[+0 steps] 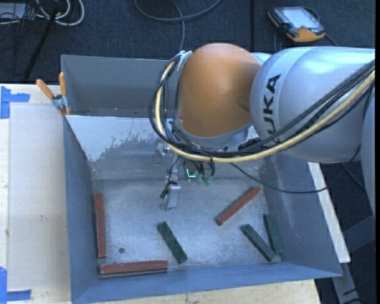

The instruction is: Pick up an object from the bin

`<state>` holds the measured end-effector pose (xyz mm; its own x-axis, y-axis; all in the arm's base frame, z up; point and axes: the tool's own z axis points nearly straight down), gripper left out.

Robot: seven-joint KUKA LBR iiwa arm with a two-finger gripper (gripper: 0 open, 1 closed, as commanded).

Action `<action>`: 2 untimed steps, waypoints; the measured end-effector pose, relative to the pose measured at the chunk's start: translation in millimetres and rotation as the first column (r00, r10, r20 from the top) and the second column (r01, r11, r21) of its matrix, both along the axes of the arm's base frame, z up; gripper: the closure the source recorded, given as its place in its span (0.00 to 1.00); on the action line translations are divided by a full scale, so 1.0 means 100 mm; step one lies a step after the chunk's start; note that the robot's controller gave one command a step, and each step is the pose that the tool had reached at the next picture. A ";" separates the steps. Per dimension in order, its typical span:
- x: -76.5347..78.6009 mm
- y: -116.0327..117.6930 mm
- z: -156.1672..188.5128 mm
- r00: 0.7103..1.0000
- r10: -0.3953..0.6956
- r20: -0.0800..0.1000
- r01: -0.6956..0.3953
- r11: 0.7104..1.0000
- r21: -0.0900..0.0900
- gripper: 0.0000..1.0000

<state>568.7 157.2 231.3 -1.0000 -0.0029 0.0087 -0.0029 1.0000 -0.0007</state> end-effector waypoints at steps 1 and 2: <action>0.02 -0.01 0.05 1.000 -0.003 0.008 0.003 1.000 0.001 0.00; -0.11 -0.19 -0.36 0.996 0.088 0.011 -0.088 0.996 0.001 0.00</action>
Offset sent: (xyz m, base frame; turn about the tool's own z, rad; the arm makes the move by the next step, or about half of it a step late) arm -0.0337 -0.0513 -0.1062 -0.2311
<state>557.3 138.4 195.1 -0.9958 -0.0914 -0.0025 -0.0914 0.9958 0.0007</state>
